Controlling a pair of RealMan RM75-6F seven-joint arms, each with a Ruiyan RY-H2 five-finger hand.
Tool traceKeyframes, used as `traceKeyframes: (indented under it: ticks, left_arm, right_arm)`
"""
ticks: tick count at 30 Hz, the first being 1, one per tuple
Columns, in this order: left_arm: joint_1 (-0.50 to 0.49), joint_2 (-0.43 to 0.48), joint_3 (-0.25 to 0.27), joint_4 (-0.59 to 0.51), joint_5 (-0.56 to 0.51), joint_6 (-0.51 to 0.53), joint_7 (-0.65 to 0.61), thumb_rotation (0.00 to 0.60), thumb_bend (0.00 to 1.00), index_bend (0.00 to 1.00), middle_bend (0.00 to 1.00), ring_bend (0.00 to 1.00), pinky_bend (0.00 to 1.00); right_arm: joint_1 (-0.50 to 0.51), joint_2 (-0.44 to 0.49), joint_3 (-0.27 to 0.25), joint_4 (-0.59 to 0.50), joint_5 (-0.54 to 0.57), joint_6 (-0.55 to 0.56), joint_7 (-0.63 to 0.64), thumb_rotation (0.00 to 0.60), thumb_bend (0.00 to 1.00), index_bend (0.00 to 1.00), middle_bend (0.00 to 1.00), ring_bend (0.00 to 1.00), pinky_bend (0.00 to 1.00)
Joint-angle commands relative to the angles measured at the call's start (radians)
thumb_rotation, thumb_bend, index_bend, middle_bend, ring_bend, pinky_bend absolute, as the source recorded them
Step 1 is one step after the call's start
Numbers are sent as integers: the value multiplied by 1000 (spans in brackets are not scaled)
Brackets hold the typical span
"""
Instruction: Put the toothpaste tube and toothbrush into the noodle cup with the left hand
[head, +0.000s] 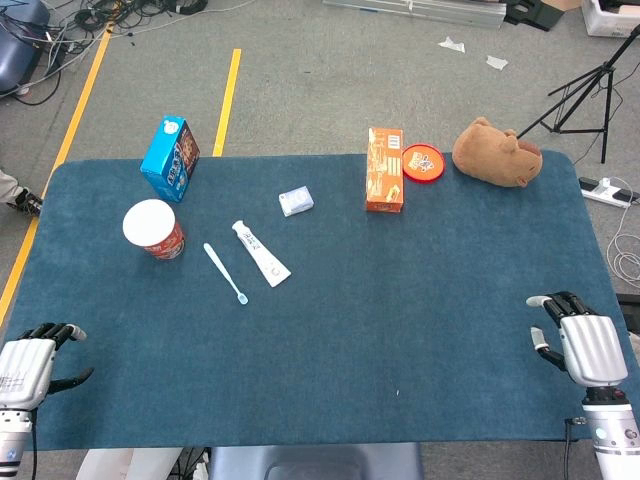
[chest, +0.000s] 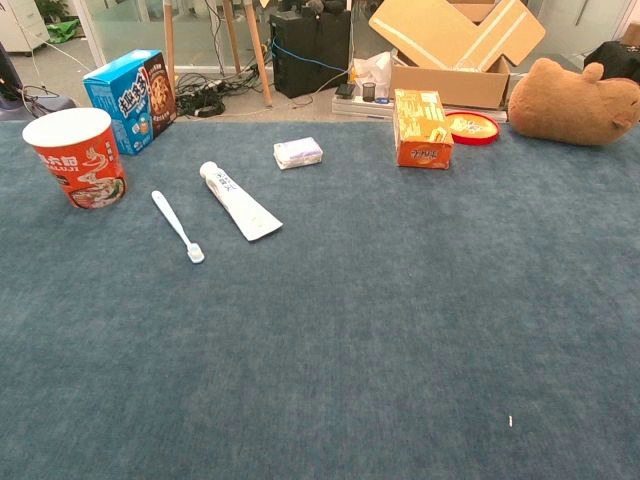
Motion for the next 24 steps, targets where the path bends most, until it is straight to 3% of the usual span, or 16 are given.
traceKeyframes:
  ticks: [1,6,11,17,21,24]
  left_arm:
    - [1,-4,9,0,31,15,-26,600,0,416,422,357,454]
    - [-6,-10,25,-18,110,44,-87,600,0,397,341,328,454]
    - [-45,0,33,-62,179,20,-52,600,0,386,265,250,428]
    - [-147,20,3,-137,211,-90,-9,600,0,382,144,20,162]
    - [-243,16,-30,-159,208,-207,33,600,0,382,62,0,49]
    - [-300,-1,-49,-152,193,-278,61,600,0,381,41,0,25]
  right_arm:
    - [-5,2,1,-6,-8,16,-4,600,353,389,428,290,560]
    - [-15,10,0,-18,-26,48,1,600,352,389,428,290,560]
    - [-23,20,-1,-29,-38,67,8,600,353,389,428,290,560]
    - [-35,30,-2,-44,-57,98,13,600,353,388,428,290,560]
    - [-37,31,-6,-50,-66,103,5,600,352,389,427,290,560]
    - [-37,31,-5,-53,-65,100,0,600,352,389,426,290,560]
